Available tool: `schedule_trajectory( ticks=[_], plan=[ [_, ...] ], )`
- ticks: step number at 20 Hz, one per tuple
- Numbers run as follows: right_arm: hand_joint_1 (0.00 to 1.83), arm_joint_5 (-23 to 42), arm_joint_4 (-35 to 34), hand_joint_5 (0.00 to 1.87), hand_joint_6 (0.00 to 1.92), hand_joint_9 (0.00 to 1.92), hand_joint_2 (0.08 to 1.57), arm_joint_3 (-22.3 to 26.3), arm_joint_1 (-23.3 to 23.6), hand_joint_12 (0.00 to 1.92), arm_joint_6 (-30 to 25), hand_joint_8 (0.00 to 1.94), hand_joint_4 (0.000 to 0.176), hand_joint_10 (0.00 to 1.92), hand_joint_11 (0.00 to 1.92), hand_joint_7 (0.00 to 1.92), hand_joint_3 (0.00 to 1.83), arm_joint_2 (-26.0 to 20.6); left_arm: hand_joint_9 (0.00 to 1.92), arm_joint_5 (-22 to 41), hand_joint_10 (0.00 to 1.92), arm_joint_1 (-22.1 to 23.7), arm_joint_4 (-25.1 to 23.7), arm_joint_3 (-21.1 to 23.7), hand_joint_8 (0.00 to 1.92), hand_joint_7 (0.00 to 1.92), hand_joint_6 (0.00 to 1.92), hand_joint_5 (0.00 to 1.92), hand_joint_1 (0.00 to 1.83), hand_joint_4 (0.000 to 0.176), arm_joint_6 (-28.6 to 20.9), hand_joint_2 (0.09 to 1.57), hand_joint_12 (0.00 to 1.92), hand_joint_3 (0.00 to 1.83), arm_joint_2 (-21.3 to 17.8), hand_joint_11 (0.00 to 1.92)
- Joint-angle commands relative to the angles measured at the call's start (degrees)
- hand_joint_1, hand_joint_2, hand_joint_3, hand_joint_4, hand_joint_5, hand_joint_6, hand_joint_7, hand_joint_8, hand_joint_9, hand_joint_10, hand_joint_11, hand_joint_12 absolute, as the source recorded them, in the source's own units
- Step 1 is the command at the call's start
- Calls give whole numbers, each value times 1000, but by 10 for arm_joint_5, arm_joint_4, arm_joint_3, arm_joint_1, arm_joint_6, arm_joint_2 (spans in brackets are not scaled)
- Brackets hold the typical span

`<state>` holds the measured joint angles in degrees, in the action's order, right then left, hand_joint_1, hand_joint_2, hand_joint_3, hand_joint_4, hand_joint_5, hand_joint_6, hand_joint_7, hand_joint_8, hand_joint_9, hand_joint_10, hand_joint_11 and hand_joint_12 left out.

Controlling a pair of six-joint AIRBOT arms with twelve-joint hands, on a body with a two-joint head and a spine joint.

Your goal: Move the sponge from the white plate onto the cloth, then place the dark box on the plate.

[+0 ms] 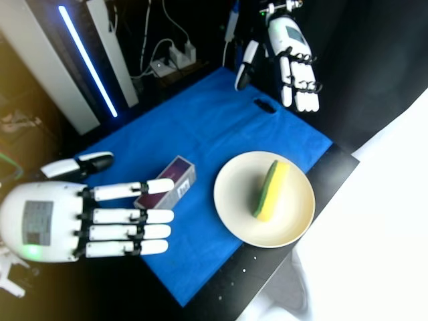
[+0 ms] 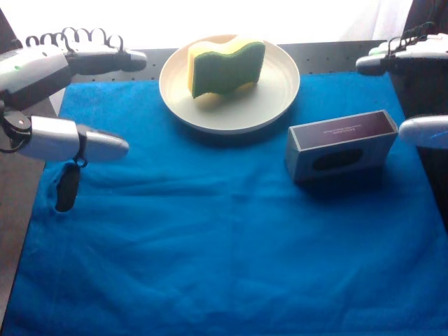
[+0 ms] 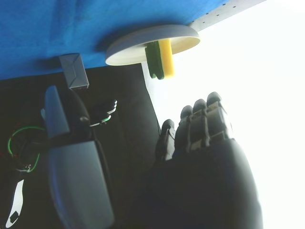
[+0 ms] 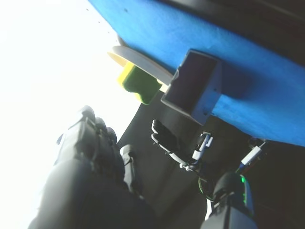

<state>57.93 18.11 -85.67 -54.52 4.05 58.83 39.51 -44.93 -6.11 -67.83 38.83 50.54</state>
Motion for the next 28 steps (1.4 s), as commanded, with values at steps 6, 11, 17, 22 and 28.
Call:
schedule_trajectory(
  ticks=[6,11,17,22,28],
  plan=[
    [438,57,-28,325,0,191,1166,-5,6,312,-6,0,159,3,48,264,6,1,134,55,2,13,8,-4,0,177,2,328,796,64,-3,1082,327,2,-2,0],
    [387,52,-25,305,1,164,1183,-7,6,294,-6,0,161,0,34,248,6,3,187,-23,3,83,0,-65,4,233,1,324,646,64,12,1059,453,1,58,36],
    [454,51,-20,327,3,122,1167,-15,6,245,-6,0,173,0,0,226,0,12,253,-132,12,158,12,-181,9,292,4,347,667,45,39,1023,642,0,172,0],
    [436,47,-20,338,4,143,1161,-19,6,272,-6,1,165,5,39,232,0,15,355,-199,11,181,60,-265,6,382,2,384,710,89,72,1004,855,0,261,0],
    [531,46,-18,378,7,163,1153,-26,6,290,-7,0,158,5,64,218,0,22,429,-253,4,199,65,-342,1,471,0,474,729,62,72,1002,967,2,332,0]
  ],
)
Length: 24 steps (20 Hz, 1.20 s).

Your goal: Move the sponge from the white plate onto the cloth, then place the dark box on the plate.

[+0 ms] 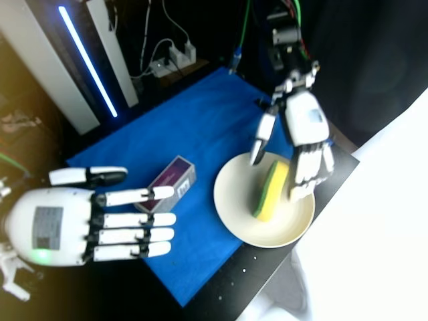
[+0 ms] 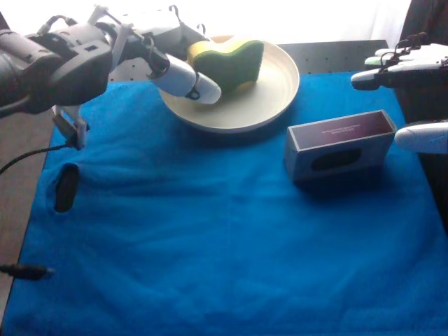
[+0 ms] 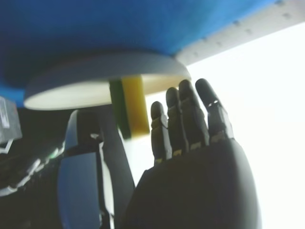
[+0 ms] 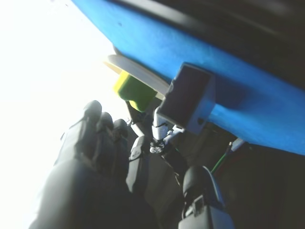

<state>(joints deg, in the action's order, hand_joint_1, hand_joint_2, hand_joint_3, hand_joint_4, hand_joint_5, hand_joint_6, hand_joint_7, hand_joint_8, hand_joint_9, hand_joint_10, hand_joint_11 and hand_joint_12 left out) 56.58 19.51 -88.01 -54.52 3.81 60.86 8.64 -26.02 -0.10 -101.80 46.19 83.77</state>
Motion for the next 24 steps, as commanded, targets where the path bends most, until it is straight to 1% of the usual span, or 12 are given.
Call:
schedule_trajectory(
  ticks=[1,3,4,5,9,13,19,20,21,22,23,24],
  plan=[
    [489,59,-32,384,7,174,1149,-3,6,297,-4,4,162,8,71,231,0,2,383,53,14,12,5,-8,8,439,0,470,729,63,-2,1007,823,3,5,0],
    [470,59,-31,377,3,157,1157,-5,6,291,-4,0,175,0,47,222,0,4,470,49,19,17,4,-17,11,550,8,584,750,60,-1,1070,878,4,14,0],
    [460,59,-30,375,1,156,1160,-5,6,294,-4,0,176,0,48,221,1,6,646,44,35,20,2,-24,1,759,963,781,911,153,-1,1204,1145,0,20,0],
    [456,59,-29,382,4,166,1163,-6,6,302,-5,2,172,5,63,226,3,7,708,39,47,22,-1,-28,12,841,1210,785,934,153,-1,1211,1286,0,23,0],
    [455,59,-28,384,2,169,1164,-6,6,312,-6,1,172,3,66,228,1,8,727,40,47,28,-13,-27,11,865,1270,785,937,160,-1,1211,1340,0,26,0],
    [455,59,-28,385,1,170,1165,-5,6,322,-6,1,172,1,62,229,1,9,728,68,45,37,-31,5,10,866,1270,786,937,160,-1,1211,1340,0,3,0],
    [455,57,-28,385,0,170,1166,2,6,330,-7,0,172,1,58,229,0,8,729,124,44,55,-96,98,8,866,1270,786,937,160,-1,1211,1340,0,-84,0],
    [419,57,-29,389,1,167,1171,3,6,329,-9,0,166,0,50,228,3,8,702,142,415,55,-106,124,1141,830,866,950,1173,0,-1,1173,1473,0,-107,0],
    [440,57,-30,402,4,203,1203,6,6,348,-10,5,171,11,86,249,10,7,1004,168,1120,54,-126,165,1236,966,729,994,1254,0,-1,1126,1607,2,-141,854],
    [440,57,-31,402,4,203,1203,7,6,348,-11,5,171,11,86,249,10,7,1004,178,1120,52,-135,184,1236,966,729,994,1254,0,-1,1126,1607,2,-157,854],
    [450,57,-31,399,2,209,1212,10,6,351,-11,3,175,12,91,246,12,7,924,197,1027,45,-144,212,1174,986,706,1030,1246,0,-1,1113,1566,0,-186,647],
    [458,57,-32,398,1,202,1212,12,6,348,-11,1,176,7,83,242,9,7,969,218,1038,36,-151,242,1132,1013,623,1085,1253,0,-1,1094,1622,0,-213,731]
  ],
)
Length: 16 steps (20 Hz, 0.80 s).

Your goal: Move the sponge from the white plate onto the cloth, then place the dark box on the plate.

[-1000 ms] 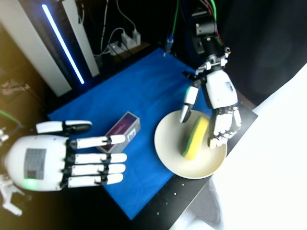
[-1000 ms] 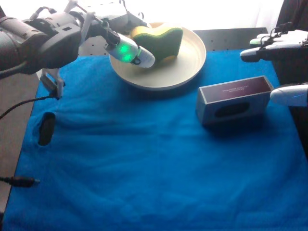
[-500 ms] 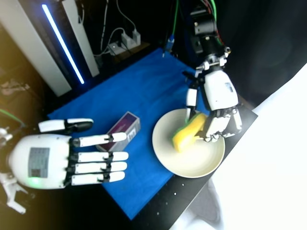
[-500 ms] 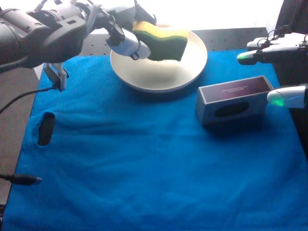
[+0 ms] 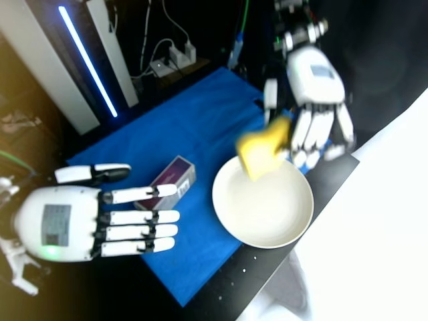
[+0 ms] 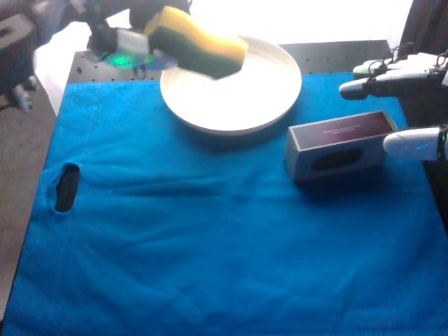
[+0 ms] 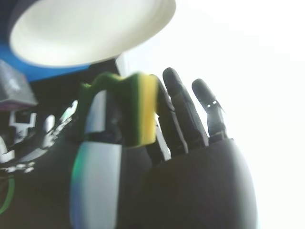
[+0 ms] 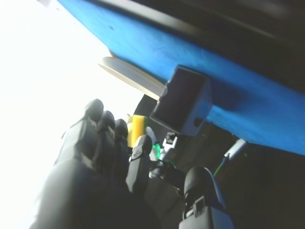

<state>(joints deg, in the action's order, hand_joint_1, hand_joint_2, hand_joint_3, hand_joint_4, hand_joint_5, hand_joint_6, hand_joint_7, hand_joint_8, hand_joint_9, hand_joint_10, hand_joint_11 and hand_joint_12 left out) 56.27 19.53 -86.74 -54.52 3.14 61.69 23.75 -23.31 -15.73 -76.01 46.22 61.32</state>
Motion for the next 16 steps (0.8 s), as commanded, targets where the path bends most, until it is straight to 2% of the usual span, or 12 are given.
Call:
schedule_trajectory(
  ticks=[1,2,3,5,6,7,10,11,12,14,15,16],
  plan=[
    [450,60,-32,390,0,195,1214,1,6,345,-4,0,176,3,77,230,7,-1,1002,90,1048,-6,5,12,1097,1031,557,1131,1256,0,-1,1081,1614,0,-17,830],
    [442,60,-33,394,2,194,1212,2,5,347,-4,1,176,2,83,230,5,-1,1008,118,1013,-20,5,40,1062,1055,529,1144,1261,0,-1,1073,1600,0,-45,825],
    [436,60,-33,397,3,189,1208,4,5,344,-4,2,176,0,79,233,2,-2,979,143,1073,-36,5,65,1188,1000,441,1164,1270,0,-3,1088,1597,0,-74,835],
    [429,60,-36,390,0,187,1219,6,2,338,-4,0,170,0,78,224,6,-5,946,193,1096,-74,5,115,1152,1025,481,1142,1275,0,-15,1083,1628,0,-123,768],
    [386,60,-38,387,1,190,1214,6,0,328,-4,1,167,1,89,221,3,-5,1011,208,1069,-94,3,134,1161,1020,519,1122,1274,0,-17,1086,1496,1,-143,871],
    [386,60,-40,387,1,190,1214,6,-2,328,-4,1,167,1,89,221,3,-5,1011,216,1069,-109,2,150,1161,1020,519,1122,1274,0,-17,1086,1496,1,-155,871],
    [399,60,-40,396,1,196,1234,7,-2,273,-4,3,126,0,104,241,2,-5,1055,210,818,-158,1,178,1176,1003,572,1097,1274,0,-26,1091,1105,4,-170,949],
    [393,60,-40,399,2,176,1225,7,-2,251,-4,4,132,0,59,246,0,-5,1039,201,960,-178,2,179,1356,898,562,1066,1261,0,-33,1133,1319,0,-163,956],
    [393,60,-40,399,2,176,1225,7,-2,251,-4,4,132,0,59,246,0,-5,1039,196,960,-188,5,177,1356,898,562,1066,1261,0,-37,1133,1319,0,-156,956],
    [347,60,-40,388,0,147,1222,7,-2,227,-4,1,151,0,9,245,0,-4,1042,190,1105,-215,15,170,1367,899,680,990,1253,0,-46,1148,1405,1,-136,1029],
    [325,60,-40,380,0,134,1224,7,-2,188,-4,1,163,1,1,239,0,-4,996,183,1079,-224,18,168,1293,937,681,1008,1259,0,-47,1131,1414,0,-128,977],
    [334,60,-40,383,2,143,1221,7,-2,195,-4,1,164,5,26,239,0,-4,716,172,590,-231,20,166,220,836,65,821,1013,0,-47,1009,1358,0,-121,332]
  ],
)
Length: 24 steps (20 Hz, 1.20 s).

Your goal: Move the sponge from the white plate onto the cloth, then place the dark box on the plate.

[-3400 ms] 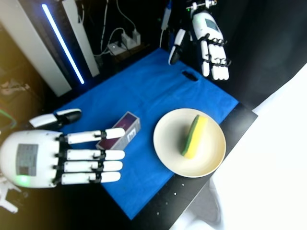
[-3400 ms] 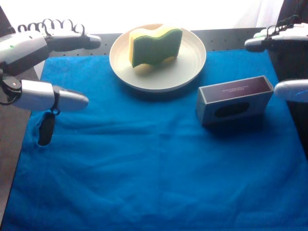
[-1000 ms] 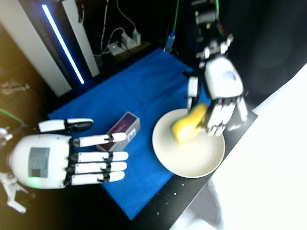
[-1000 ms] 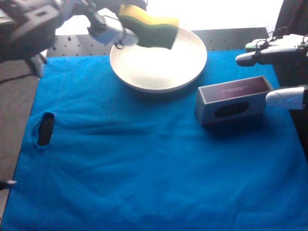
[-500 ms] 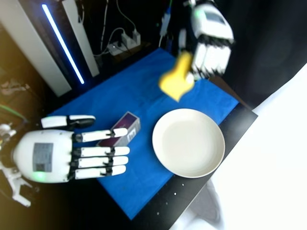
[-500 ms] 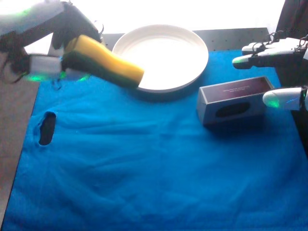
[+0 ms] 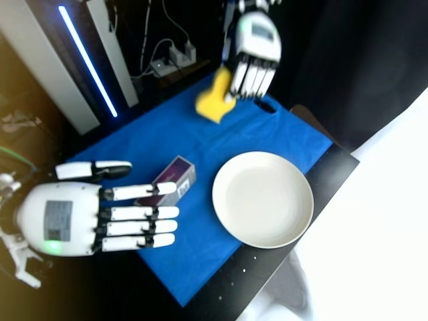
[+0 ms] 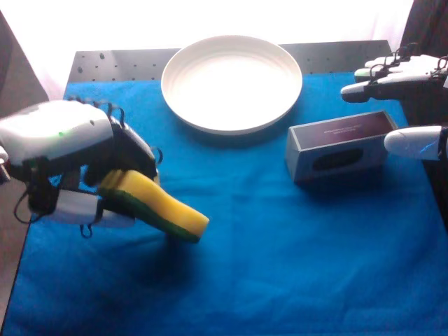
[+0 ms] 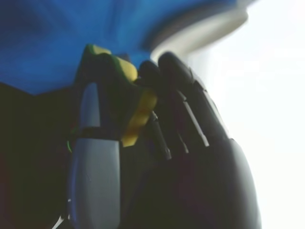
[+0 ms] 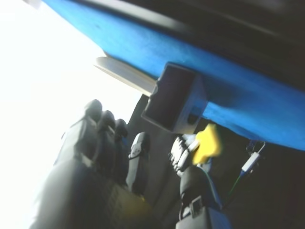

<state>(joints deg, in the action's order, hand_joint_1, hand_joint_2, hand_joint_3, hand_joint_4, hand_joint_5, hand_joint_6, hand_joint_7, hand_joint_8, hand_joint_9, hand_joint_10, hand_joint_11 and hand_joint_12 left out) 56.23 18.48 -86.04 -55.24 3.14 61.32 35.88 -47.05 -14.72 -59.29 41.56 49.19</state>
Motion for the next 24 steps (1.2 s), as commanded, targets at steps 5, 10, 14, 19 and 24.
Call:
schedule_trajectory(
  ticks=[5,10,14,19,24],
  plan=[
    [350,60,-29,368,0,150,1245,0,5,215,-4,1,163,5,70,217,8,-1,546,11,20,-13,14,-9,0,514,0,405,777,40,-1,926,1102,0,14,44],
    [424,60,-26,360,0,151,1186,0,5,168,-4,0,171,1,100,205,0,0,450,18,0,-15,21,-13,0,379,0,285,712,92,-1,890,1144,0,11,0],
    [517,62,-13,248,0,38,1051,6,5,104,-4,0,176,0,21,116,0,0,172,61,4,-15,32,-8,11,180,10,159,769,130,-1,846,537,2,-2,0],
    [659,73,8,287,2,80,888,12,13,117,-4,3,176,4,32,186,0,-1,0,145,0,-14,73,8,0,0,0,61,798,138,26,838,0,0,-28,0],
    [732,71,17,289,2,179,850,0,27,440,-4,0,176,0,0,220,0,14,0,197,0,-14,135,15,0,0,7,76,856,151,75,828,13,0,-25,27]
  ],
)
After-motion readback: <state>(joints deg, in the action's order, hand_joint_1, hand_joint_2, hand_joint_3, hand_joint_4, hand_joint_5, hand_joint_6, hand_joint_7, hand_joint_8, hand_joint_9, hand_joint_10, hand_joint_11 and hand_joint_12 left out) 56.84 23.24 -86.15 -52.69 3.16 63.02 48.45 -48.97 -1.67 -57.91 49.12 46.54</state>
